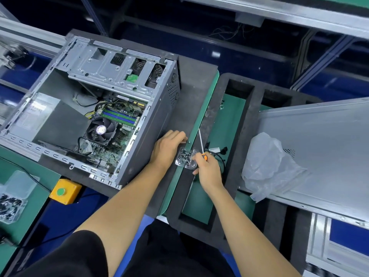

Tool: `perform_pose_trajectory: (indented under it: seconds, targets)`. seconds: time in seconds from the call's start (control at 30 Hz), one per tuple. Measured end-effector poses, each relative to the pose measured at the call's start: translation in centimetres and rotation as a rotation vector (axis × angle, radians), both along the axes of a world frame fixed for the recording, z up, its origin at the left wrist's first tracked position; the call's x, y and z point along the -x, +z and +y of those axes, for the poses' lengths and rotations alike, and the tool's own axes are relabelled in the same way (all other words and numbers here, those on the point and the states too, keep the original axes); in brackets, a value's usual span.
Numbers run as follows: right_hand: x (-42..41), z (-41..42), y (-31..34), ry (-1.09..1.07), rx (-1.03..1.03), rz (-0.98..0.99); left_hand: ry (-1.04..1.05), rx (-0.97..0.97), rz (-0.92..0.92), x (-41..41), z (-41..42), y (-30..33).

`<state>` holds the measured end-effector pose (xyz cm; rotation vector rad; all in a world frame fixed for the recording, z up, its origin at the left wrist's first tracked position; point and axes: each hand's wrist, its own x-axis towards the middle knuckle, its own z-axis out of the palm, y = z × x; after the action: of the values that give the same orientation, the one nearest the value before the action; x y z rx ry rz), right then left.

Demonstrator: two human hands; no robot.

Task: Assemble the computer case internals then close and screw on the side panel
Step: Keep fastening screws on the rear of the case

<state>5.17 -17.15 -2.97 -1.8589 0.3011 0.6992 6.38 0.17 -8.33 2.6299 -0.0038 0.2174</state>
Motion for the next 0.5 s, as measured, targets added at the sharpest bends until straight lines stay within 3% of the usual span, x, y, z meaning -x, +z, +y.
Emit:
perform_pose_trajectory:
  seconds: [0.3, 0.37, 0.43, 0.5]
  targets:
    - [0.2, -0.1, 0.3, 0.005, -0.012, 0.004, -0.013, 0.012, 0.065, -0.6, -0.1, 1.1]
    - [0.4, -0.2, 0.0, -0.007, -0.029, 0.015, 0.122, 0.149, 0.093, -0.6, -0.3, 1.1]
    - [0.4, -0.3, -0.2, -0.014, -0.045, 0.018, 0.313, 0.463, 0.134, -1.3, -0.8, 1.5]
    - [0.4, -0.4, -0.4, -0.021, -0.054, 0.015, 0.385, 0.654, 0.083, -2.1, -1.3, 2.2]
